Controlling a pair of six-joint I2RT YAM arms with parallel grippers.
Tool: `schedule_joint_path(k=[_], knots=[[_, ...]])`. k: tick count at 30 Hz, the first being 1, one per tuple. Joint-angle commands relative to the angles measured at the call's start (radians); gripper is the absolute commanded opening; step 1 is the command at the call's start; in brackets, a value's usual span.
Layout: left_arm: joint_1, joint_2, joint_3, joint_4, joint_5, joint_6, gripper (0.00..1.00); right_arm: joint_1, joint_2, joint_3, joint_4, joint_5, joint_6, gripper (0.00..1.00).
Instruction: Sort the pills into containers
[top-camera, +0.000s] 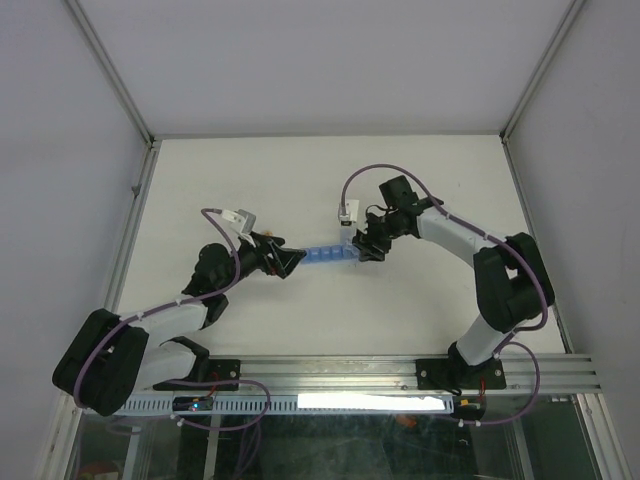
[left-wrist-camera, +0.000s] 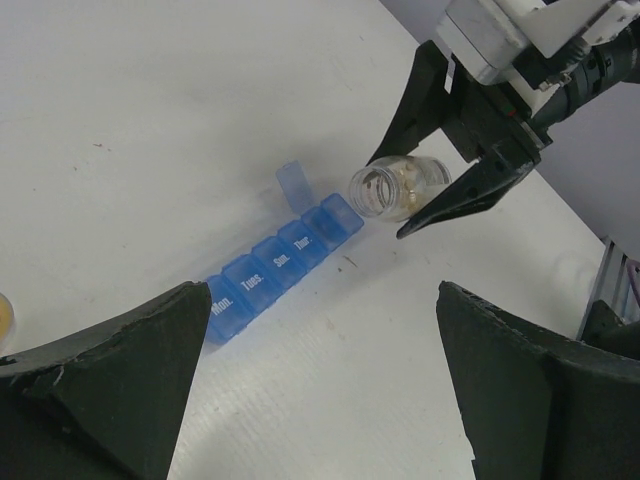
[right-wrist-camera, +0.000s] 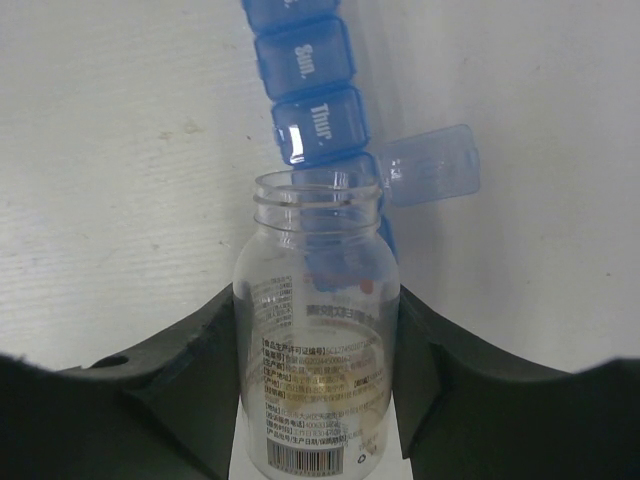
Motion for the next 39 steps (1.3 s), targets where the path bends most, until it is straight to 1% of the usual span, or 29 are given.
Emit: schedule_joint_path(k=[1, 6, 15, 39], knots=[[0.005, 0.049, -0.013, 0.148, 0.041, 0.005, 0.99, 0.015, 0.037, 0.097, -0.027, 0.121, -0.03, 0.01], [0.004, 0.065, -0.018, 0.169, 0.041, -0.004, 0.99, 0.023, 0.076, 0.154, -0.078, 0.167, -0.052, 0.02], [-0.002, 0.078, -0.023, 0.184, 0.037, -0.006, 0.99, 0.048, 0.118, 0.193, -0.153, 0.223, -0.077, 0.02], [-0.004, 0.064, -0.04, 0.193, 0.016, -0.012, 0.99, 0.115, 0.218, 0.318, -0.305, 0.375, -0.072, 0.01]])
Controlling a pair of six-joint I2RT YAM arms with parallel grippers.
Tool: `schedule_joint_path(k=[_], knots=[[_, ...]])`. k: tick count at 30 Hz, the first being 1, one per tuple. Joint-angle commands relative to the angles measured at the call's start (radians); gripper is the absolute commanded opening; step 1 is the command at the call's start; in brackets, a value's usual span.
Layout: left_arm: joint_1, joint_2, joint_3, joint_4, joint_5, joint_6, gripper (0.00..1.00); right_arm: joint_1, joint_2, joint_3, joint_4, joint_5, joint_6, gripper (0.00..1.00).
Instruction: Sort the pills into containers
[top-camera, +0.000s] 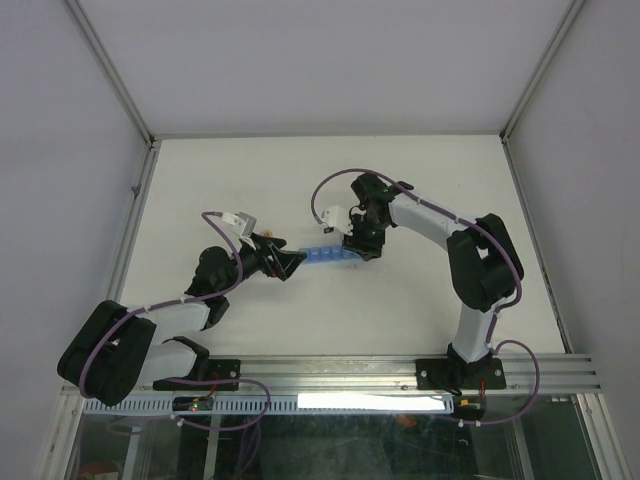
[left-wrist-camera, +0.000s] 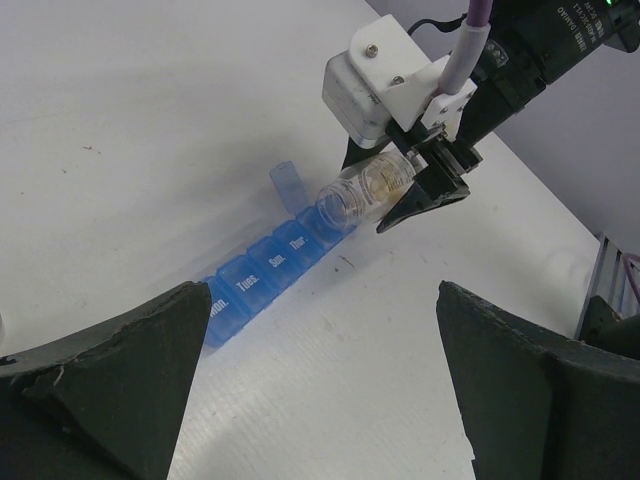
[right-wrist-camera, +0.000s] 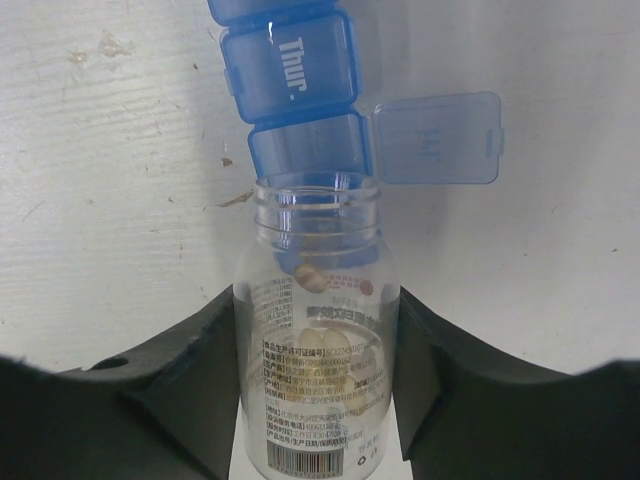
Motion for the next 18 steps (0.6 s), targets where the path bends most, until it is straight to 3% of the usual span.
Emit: schedule_joint_path(k=[1, 18], knots=[[-0.003, -0.013, -0.007, 0.063, -0.001, -0.007, 0.99, 0.015, 0.012, 0.056, -0.037, 0.043, -0.01, 0.01], [-0.003, -0.018, -0.011, 0.063, -0.005, -0.007, 0.99, 0.059, 0.064, 0.133, -0.113, 0.149, -0.003, 0.01]])
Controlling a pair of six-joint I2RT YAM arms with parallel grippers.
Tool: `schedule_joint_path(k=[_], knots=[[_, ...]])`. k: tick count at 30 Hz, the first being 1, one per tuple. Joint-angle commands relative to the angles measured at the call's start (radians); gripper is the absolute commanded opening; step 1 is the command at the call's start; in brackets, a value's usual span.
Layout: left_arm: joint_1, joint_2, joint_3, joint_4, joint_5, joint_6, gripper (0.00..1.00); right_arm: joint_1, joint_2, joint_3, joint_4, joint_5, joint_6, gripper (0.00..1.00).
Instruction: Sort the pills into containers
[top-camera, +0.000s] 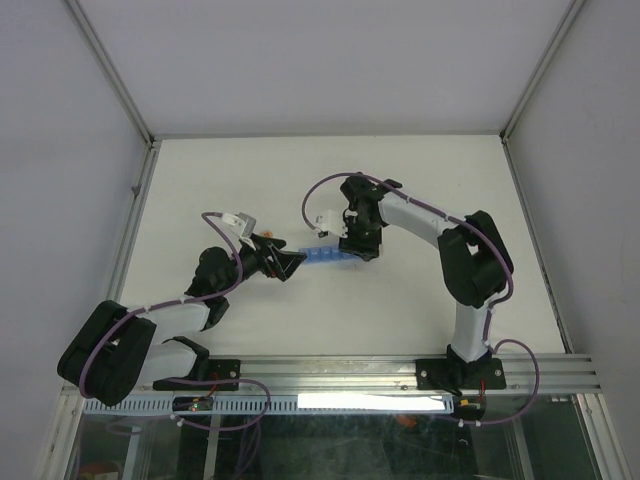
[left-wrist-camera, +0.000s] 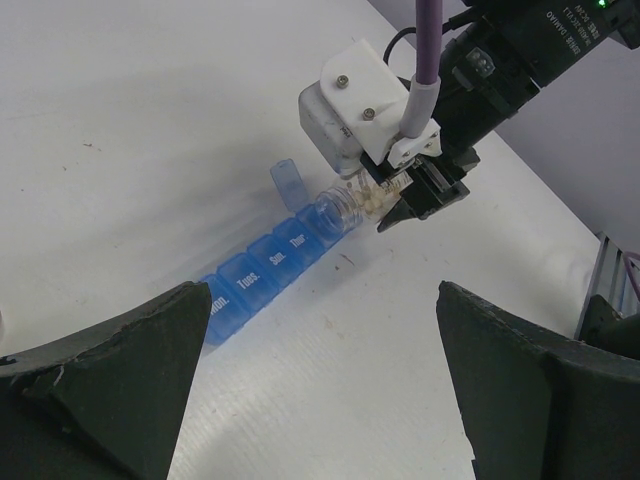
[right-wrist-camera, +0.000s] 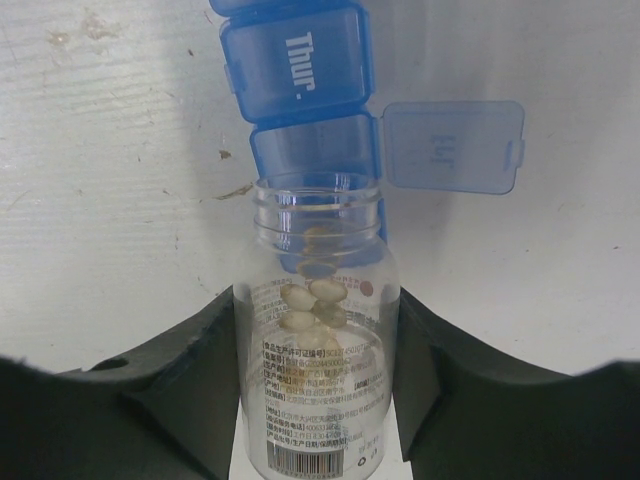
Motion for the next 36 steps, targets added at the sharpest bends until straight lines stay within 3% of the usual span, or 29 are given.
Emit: schedule_joint_path(k=[1, 36], knots=[[-0.003, -0.018, -0.008, 0.062, -0.004, -0.006, 0.99, 0.012, 0.013, 0.062, -0.028, 0.046, -0.003, 0.01], [-0.003, -0.018, -0.01, 0.066, -0.006, -0.005, 0.99, 0.071, 0.072, 0.15, -0.14, 0.17, 0.01, 0.0]])
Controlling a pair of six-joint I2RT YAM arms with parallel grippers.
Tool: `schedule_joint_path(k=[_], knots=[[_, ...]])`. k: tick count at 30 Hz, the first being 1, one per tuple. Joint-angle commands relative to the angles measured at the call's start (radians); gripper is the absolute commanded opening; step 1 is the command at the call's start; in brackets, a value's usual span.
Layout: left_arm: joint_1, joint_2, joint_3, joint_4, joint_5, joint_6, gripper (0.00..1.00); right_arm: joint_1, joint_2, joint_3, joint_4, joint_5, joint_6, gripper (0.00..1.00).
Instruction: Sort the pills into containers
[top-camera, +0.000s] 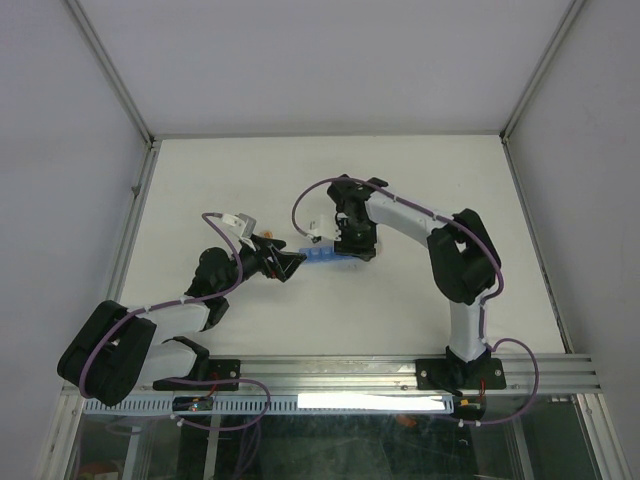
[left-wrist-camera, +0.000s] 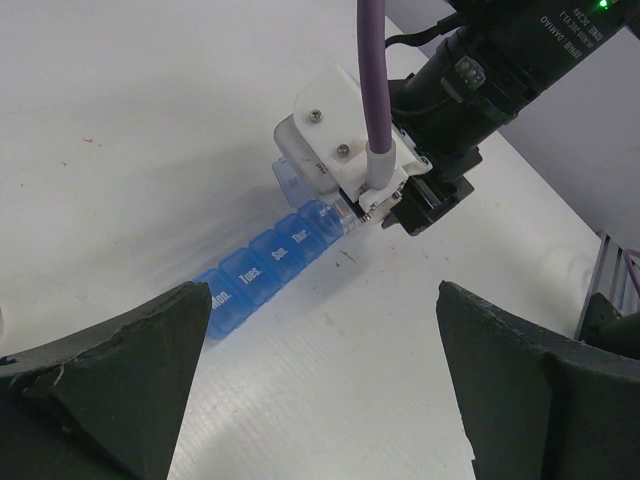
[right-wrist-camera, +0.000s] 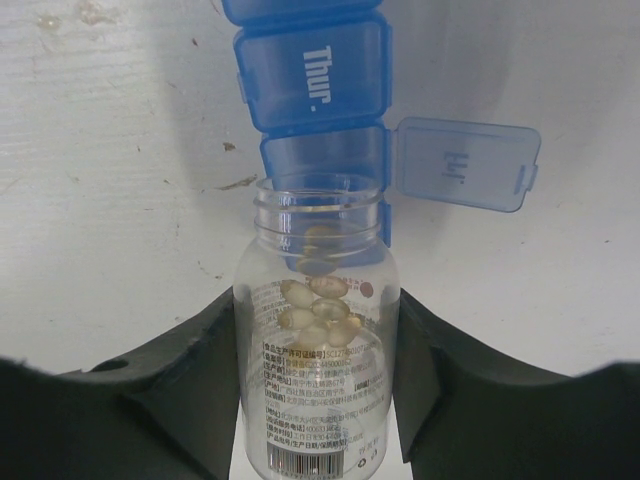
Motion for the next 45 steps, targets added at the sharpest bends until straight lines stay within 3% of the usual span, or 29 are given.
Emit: schedule_joint_path(k=[1, 45], knots=[[-0.003, -0.017, -0.003, 0.066, -0.006, -0.004, 0.99, 0.013, 0.006, 0.045, -0.03, 0.046, 0.002, 0.0], [-0.003, -0.016, -0.005, 0.071, 0.0, -0.002, 0.99, 0.026, 0.054, 0.123, -0.088, 0.047, 0.053, 0.0]])
